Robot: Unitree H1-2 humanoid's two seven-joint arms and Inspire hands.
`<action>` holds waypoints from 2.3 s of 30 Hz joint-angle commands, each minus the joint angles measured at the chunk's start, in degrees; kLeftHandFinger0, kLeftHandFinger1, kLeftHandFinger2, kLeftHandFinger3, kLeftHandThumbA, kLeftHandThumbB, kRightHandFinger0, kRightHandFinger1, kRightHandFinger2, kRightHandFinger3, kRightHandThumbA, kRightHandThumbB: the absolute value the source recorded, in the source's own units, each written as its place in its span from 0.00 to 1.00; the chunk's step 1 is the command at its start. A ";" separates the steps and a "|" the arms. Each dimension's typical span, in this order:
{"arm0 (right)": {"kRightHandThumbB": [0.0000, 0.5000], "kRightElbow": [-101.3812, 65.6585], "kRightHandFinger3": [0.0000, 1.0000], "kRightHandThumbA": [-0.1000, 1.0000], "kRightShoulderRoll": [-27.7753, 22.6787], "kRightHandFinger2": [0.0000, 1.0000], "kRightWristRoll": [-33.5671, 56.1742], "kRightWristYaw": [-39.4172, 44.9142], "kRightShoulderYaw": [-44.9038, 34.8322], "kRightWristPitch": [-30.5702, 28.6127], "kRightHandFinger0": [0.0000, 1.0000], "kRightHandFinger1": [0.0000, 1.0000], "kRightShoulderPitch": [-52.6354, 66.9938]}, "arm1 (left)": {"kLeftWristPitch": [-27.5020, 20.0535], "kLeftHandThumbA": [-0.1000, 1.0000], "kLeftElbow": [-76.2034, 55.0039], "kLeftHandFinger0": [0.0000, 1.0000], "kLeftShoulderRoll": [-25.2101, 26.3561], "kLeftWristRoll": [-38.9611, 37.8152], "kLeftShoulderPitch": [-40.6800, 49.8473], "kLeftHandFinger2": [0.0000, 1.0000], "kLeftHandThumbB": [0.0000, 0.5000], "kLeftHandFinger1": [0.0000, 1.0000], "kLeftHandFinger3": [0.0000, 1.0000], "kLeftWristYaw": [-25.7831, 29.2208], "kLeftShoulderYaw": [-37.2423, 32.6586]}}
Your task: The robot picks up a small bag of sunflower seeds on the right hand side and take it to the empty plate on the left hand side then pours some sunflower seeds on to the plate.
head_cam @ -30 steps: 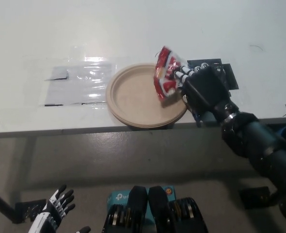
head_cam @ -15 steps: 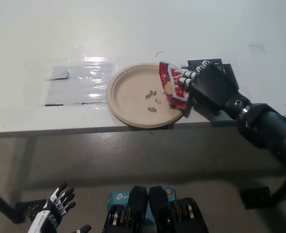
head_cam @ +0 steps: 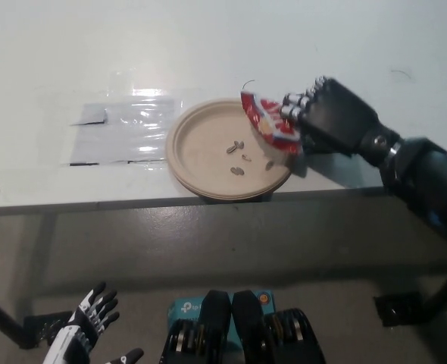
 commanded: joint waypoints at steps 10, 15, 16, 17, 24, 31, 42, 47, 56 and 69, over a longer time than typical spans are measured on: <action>0.63 6.58 0.30 0.00 3.81 0.10 -5.92 -0.71 4.60 9.91 0.00 0.00 -10.25 | -0.07 1.00 -2.02 1.00 1.47 -0.13 -0.03 1.00 0.60 1.00 1.00 -0.41 -0.43; 0.64 9.67 0.33 0.00 4.97 0.09 -6.84 0.06 7.37 11.48 0.00 0.00 -9.73 | -0.05 1.00 -2.04 1.00 1.64 -0.13 -0.02 1.00 0.61 1.00 1.00 -0.50 -0.47; 0.64 9.84 0.23 0.00 5.29 0.09 -7.14 1.11 8.15 11.53 0.00 0.00 -9.15 | 0.05 1.00 -1.96 1.00 1.80 -0.60 -0.25 1.00 0.62 1.00 1.00 -0.73 -0.38; 0.63 9.97 0.19 0.00 5.41 0.09 -7.08 1.24 8.29 11.50 0.00 0.00 -9.06 | 0.18 1.00 -1.94 1.00 1.89 -0.77 -0.34 1.00 0.62 1.00 1.00 -0.80 -0.36; 0.73 11.02 0.31 0.04 7.28 0.09 -11.71 3.53 15.79 12.89 0.00 0.00 -4.57 | -0.14 1.00 -1.61 1.00 2.15 -0.22 -0.45 1.00 0.65 1.00 1.00 -0.32 -0.28; 0.51 11.04 0.18 0.00 8.69 0.00 -12.91 5.00 20.39 12.85 0.00 0.00 -1.06 | 0.41 1.00 -2.40 1.00 1.89 -0.58 0.12 1.00 0.63 1.00 1.00 -0.17 -0.33; 0.65 10.61 0.28 0.07 6.57 0.05 -10.54 4.29 18.14 13.37 0.00 0.00 -2.22 | 0.23 1.00 -2.19 1.00 1.98 -0.17 -0.31 1.00 0.64 1.00 1.00 -0.22 -0.53; 0.60 9.92 0.26 0.00 5.50 0.07 -9.09 2.65 16.10 12.54 0.00 0.00 -2.48 | -0.08 1.00 -2.04 1.00 2.15 -0.46 -0.09 1.00 0.62 1.00 1.00 -0.59 -0.62; 0.57 9.09 0.24 0.00 4.01 0.00 -5.31 -1.66 8.37 13.37 0.00 0.00 -3.93 | -0.26 1.00 -1.72 1.00 2.22 -0.26 -0.51 1.00 0.63 1.00 1.00 -0.34 -0.44; 0.54 9.11 0.22 0.00 4.51 0.64 5.49 -2.75 -11.04 5.12 0.00 0.10 0.13 | -0.09 1.00 -2.11 1.00 2.18 -0.36 -0.28 1.00 0.64 1.00 1.00 -0.29 -0.41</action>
